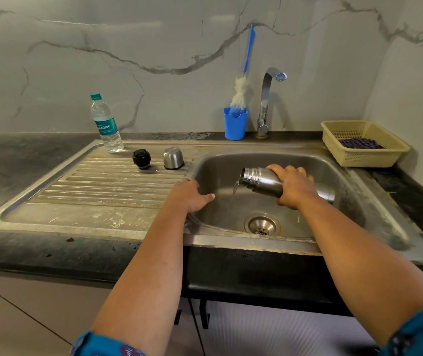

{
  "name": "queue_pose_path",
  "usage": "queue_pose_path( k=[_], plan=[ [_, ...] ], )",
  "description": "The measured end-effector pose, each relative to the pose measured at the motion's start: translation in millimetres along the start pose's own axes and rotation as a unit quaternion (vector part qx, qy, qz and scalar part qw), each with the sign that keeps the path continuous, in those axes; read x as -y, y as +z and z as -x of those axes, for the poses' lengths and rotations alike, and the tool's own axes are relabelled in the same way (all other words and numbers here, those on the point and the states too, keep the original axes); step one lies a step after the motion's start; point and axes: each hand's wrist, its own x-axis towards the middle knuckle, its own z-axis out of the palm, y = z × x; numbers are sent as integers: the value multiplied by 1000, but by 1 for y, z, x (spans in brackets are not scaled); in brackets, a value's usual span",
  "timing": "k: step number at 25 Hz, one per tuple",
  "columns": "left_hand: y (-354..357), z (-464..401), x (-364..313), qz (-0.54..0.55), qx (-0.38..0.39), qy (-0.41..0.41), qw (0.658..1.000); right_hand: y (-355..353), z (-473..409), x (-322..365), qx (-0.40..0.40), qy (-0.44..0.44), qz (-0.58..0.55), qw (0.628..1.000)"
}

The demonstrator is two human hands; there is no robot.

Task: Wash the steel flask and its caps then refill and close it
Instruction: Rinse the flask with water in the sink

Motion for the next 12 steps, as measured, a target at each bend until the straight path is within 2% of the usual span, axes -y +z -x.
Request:
queue_pose_path(
  k=[12],
  plan=[
    [-1, 1, -1, 2, 1, -8, 1000, 3, -3, -1, -4, -5, 9, 1000]
  ],
)
